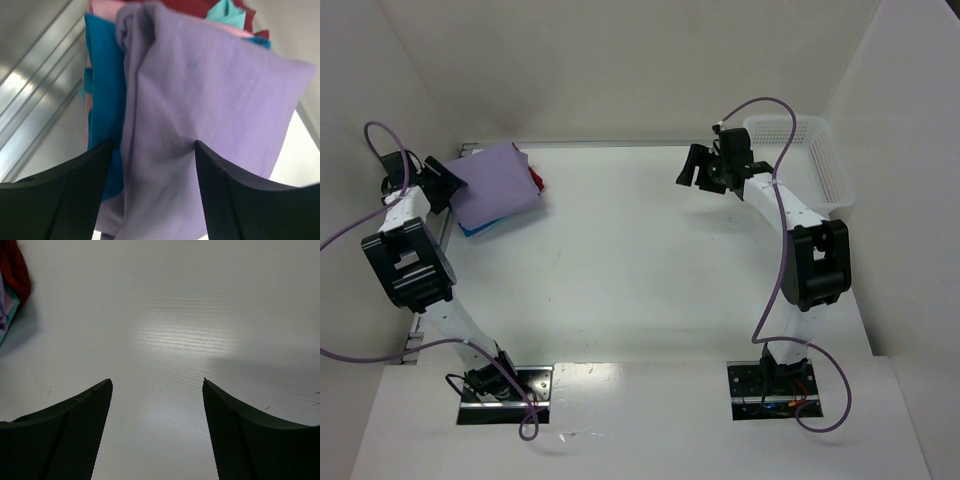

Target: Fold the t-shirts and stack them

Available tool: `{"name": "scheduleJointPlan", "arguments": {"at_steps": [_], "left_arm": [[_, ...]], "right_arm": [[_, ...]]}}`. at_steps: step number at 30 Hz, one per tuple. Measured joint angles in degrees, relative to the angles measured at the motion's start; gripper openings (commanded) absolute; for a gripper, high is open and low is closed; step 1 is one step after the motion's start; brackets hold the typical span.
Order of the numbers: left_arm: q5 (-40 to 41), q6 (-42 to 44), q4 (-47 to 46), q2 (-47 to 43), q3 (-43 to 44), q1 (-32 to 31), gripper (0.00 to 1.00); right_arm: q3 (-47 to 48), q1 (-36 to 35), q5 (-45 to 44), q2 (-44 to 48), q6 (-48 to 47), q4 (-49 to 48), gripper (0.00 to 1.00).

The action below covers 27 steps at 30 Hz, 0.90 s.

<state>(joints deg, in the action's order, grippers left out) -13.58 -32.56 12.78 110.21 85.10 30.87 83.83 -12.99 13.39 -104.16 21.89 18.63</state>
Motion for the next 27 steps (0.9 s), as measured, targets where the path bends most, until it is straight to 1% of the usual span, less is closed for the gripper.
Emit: {"name": "scheduleJointPlan", "arguments": {"at_steps": [4,6,9,10,13,14,15,16,21,22,23,26,27], "left_arm": [[0.0,-0.92,-2.12,0.87,1.66,0.24,0.75],[-0.15,-1.18,-3.21,1.68,2.8,0.22,0.72],[-0.42,-2.01,-4.39,2.84,3.96,0.22,0.61],[-0.55,-2.14,-4.72,3.28,4.42,0.22,0.54],[-1.25,-2.14,-5.84,4.55,5.29,0.22,0.43],[-1.51,-2.21,-6.34,4.9,5.38,0.22,0.38],[-1.73,-2.19,-6.78,5.18,5.44,0.22,0.29],[-1.84,-2.23,-7.08,5.46,5.44,0.2,0.26],[-1.53,-2.21,-8.15,5.97,5.46,0.11,0.24],[-1.18,-2.21,-8.17,5.97,5.46,0.09,0.26],[-0.74,-2.16,-8.22,5.97,5.46,0.02,0.32],[1.27,-2.01,-8.24,5.97,5.46,-0.35,0.33],[1.99,-1.9,-8.2,5.97,5.46,-0.46,0.39]], "right_arm": [[0.0,0.0,-0.5,0.07,0.63,0.0,0.78],[0.0,0.0,-0.7,0.09,0.9,-0.04,0.78],[0.0,0.0,-0.87,0.09,1.25,-0.17,0.78],[0.0,0.0,-0.9,0.09,1.25,-0.17,0.78],[0.02,0.0,-0.94,0.09,1.64,-0.2,0.78],[0.0,0.0,-0.96,0.09,1.73,-0.2,0.78],[0.0,0.0,-0.96,0.09,1.84,-0.22,0.78],[0.0,0.0,-0.96,0.09,1.9,-0.22,0.78],[0.0,0.0,-1.01,0.09,2.29,-0.22,0.78],[0.0,0.0,-1.14,0.09,2.32,-0.22,0.78],[0.02,0.0,-1.18,0.09,2.32,-0.22,0.78],[0.0,0.0,-1.29,0.09,2.38,-0.22,0.78],[0.02,0.0,-1.4,0.09,2.51,-0.22,0.78]]}}
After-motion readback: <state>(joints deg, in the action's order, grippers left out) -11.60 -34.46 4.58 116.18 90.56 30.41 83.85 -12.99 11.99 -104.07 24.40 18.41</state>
